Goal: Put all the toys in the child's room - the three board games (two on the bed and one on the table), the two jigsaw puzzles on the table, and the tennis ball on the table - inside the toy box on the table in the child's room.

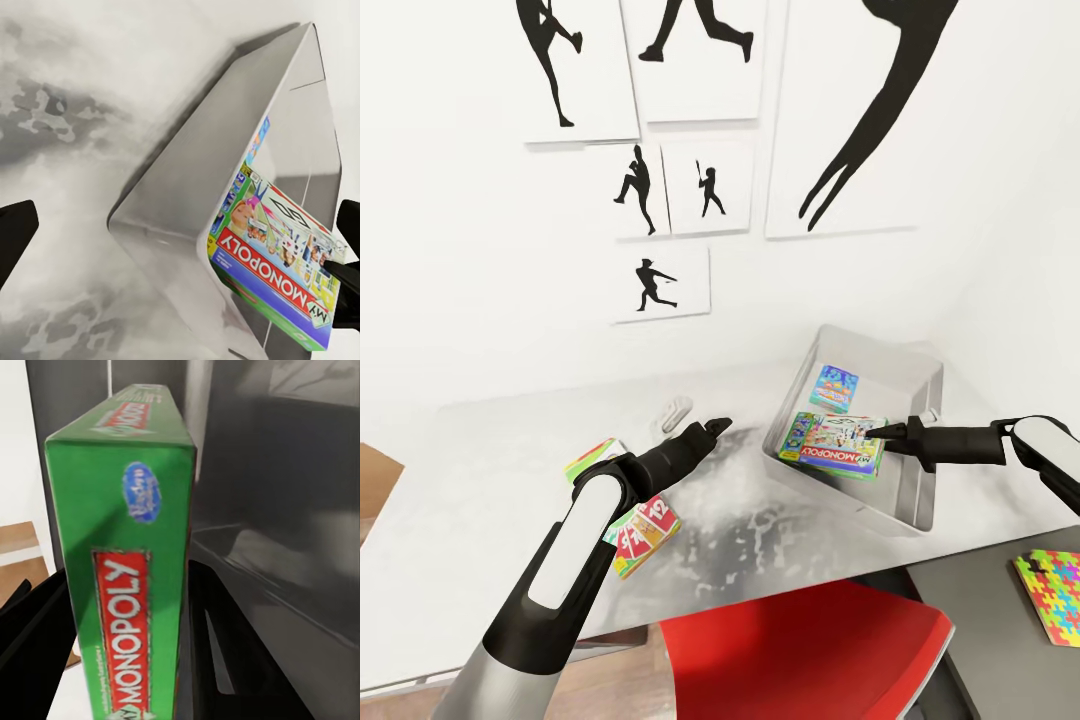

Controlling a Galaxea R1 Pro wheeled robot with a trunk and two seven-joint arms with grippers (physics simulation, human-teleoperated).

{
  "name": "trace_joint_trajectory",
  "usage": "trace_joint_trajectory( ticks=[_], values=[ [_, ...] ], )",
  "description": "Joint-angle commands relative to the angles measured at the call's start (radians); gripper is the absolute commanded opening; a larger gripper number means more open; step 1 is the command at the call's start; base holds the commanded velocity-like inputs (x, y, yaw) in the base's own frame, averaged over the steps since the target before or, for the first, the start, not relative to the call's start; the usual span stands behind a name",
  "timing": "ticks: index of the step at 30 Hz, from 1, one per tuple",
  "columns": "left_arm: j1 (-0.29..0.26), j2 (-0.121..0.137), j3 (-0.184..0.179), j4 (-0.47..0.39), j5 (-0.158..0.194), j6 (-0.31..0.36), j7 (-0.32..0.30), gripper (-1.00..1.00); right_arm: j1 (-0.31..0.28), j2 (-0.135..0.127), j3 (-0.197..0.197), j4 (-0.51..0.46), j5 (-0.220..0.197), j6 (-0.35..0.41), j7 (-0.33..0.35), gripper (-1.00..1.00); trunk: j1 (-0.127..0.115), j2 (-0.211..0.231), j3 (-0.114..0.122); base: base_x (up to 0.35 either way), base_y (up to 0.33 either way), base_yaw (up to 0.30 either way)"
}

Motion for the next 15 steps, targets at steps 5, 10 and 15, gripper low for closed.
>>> trace_joint_trajectory(
  ticks=[5, 10, 15],
  values=[
    [-0.001, 0.0, 0.0, -0.001, 0.009, 0.001, 0.009, 1.0, -0.002, -0.001, 0.004, 0.001, 0.005, 0.0, 0.01, -1.0, 0.001, -0.002, -0.002, 0.0, 0.0, 0.0],
    [-0.001, 0.0, 0.0, -0.001, 0.009, 0.001, 0.009, 1.0, -0.002, -0.001, 0.004, 0.001, 0.006, 0.0, 0.01, 1.0, 0.001, -0.002, -0.002, 0.0, 0.0, 0.0],
    [-0.001, 0.0, 0.0, -0.001, 0.009, 0.001, 0.009, 1.0, -0.003, -0.001, 0.003, 0.001, 0.006, 0.0, 0.01, 1.0, 0.001, -0.002, -0.002, 0.0, 0.0, 0.0]
  ],
)
